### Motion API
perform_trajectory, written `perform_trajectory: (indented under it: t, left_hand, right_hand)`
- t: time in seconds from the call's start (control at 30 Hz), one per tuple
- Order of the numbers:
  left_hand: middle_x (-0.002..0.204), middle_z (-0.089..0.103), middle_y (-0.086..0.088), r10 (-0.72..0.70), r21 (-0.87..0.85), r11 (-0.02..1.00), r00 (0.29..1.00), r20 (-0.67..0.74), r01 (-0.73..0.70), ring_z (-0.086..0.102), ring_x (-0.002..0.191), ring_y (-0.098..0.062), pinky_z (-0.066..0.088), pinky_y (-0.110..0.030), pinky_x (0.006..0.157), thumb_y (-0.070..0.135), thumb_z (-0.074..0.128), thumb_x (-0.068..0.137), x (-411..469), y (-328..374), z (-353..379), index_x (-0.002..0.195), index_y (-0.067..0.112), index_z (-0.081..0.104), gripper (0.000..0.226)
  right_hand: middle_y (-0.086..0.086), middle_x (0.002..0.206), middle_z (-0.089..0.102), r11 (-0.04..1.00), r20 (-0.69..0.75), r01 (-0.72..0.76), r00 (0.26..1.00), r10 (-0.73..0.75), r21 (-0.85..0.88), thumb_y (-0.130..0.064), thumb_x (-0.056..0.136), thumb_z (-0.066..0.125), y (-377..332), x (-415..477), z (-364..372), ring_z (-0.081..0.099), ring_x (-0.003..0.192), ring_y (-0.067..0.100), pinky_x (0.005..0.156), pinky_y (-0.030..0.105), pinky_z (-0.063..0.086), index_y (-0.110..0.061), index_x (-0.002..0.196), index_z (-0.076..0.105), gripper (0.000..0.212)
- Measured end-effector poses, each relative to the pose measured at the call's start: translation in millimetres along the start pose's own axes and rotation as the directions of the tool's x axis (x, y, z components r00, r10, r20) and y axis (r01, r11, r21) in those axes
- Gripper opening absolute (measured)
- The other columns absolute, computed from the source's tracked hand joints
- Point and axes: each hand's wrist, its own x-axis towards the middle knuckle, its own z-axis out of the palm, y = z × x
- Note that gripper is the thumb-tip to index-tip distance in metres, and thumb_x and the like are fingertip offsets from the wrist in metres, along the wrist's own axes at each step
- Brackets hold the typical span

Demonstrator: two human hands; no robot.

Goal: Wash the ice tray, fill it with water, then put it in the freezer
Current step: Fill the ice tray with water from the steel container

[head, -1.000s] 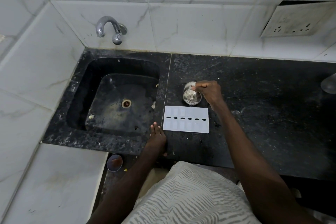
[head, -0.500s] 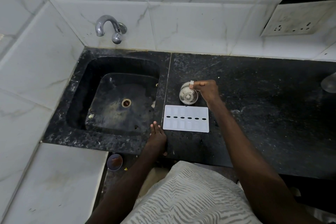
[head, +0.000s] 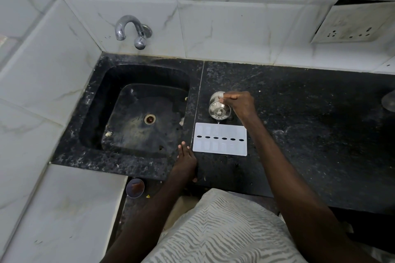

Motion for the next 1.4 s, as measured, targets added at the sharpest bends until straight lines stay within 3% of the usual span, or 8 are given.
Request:
perform_trajectory:
  t: [0.4, 0.6, 0.77, 0.87, 1.03, 1.23, 1.4]
  left_hand:
    - [0.162, -0.015, -0.037, 0.015, 0.013, 1.0, 1.0, 0.004, -0.015, -0.008, 0.153, -0.05, 0.024, -0.052, 0.123, 0.028, 0.084, 0.082, -3.3, 0.7, -3.3, 0.154, -0.015, -0.008, 0.125]
    - [0.161, -0.011, -0.039, 0.033, 0.065, 0.997, 0.999, -0.034, -0.031, -0.003, 0.153, -0.052, 0.028, -0.051, 0.122, 0.033, 0.087, 0.077, -3.2, 0.3, -0.1, 0.154, -0.017, -0.006, 0.131]
    - [0.161, -0.01, -0.04, 0.032, 0.076, 0.997, 0.998, -0.047, -0.029, -0.001, 0.153, -0.053, 0.028, -0.051, 0.121, 0.033, 0.086, 0.077, -3.1, 0.4, 1.0, 0.153, -0.017, -0.005, 0.129]
    - [0.161, -0.012, -0.04, 0.028, 0.054, 0.998, 0.999, -0.039, -0.026, -0.003, 0.153, -0.053, 0.028, -0.052, 0.121, 0.031, 0.088, 0.075, -2.5, 0.4, 0.9, 0.153, -0.017, -0.006, 0.131]
    - [0.161, -0.013, -0.039, 0.026, 0.044, 0.999, 0.999, -0.024, -0.025, -0.005, 0.153, -0.052, 0.028, -0.052, 0.121, 0.032, 0.091, 0.071, -3.2, 1.5, -0.7, 0.153, -0.017, -0.006, 0.136]
    - [0.161, -0.016, -0.039, 0.016, 0.012, 1.0, 1.0, -0.007, -0.016, -0.008, 0.152, -0.052, 0.026, -0.053, 0.122, 0.027, 0.092, 0.071, -3.3, 2.9, -2.3, 0.153, -0.017, -0.008, 0.137]
    - [0.161, -0.016, -0.038, 0.014, -0.001, 1.0, 1.0, -0.007, -0.014, -0.009, 0.152, -0.052, 0.025, -0.053, 0.123, 0.027, 0.091, 0.072, -4.8, 3.2, -3.9, 0.153, -0.017, -0.009, 0.136]
  right_hand:
    - [-0.001, 0.094, 0.079, 1.0, 0.0, -0.012, 1.0, 0.012, -0.011, -0.007, 0.073, 0.091, -3.8, 1.2, 2.3, 0.076, 0.084, 0.011, 0.084, 0.033, 0.063, -0.008, 0.096, 0.082, 0.025]
    - [-0.005, 0.082, 0.08, 0.996, -0.021, -0.078, 0.997, 0.079, 0.041, -0.008, 0.074, 0.089, -6.5, 1.2, 4.2, 0.078, 0.082, 0.018, 0.084, 0.04, 0.063, -0.03, 0.075, 0.081, 0.024]
    - [-0.001, 0.082, 0.08, 0.986, -0.032, -0.15, 0.988, 0.153, 0.076, -0.01, 0.073, 0.09, -2.4, 1.4, 11.6, 0.078, 0.084, 0.024, 0.087, 0.045, 0.063, -0.026, 0.076, 0.083, 0.017]
    - [-0.002, 0.081, 0.08, 0.986, -0.031, -0.151, 0.988, 0.154, 0.073, -0.01, 0.074, 0.089, -3.0, -1.0, 17.6, 0.077, 0.078, 0.017, 0.079, 0.037, 0.063, -0.023, 0.08, 0.083, 0.015]
    - [-0.001, 0.082, 0.077, 0.995, -0.001, -0.087, 0.996, 0.087, 0.052, -0.002, 0.077, 0.086, -9.4, -7.2, 25.2, 0.071, 0.065, 0.003, 0.063, 0.019, 0.056, -0.002, 0.097, 0.081, 0.022]
    - [-0.003, 0.092, 0.079, 1.0, 0.004, -0.02, 1.0, 0.02, -0.022, -0.011, 0.075, 0.09, -8.9, -5.1, 31.4, 0.076, 0.082, 0.012, 0.081, 0.032, 0.063, -0.011, 0.095, 0.083, 0.022]
    - [-0.004, 0.096, 0.08, 0.998, 0.018, -0.012, 1.0, 0.013, -0.057, -0.015, 0.073, 0.092, -6.5, -1.0, 35.8, 0.076, 0.088, 0.014, 0.086, 0.041, 0.063, -0.016, 0.093, 0.084, 0.021]
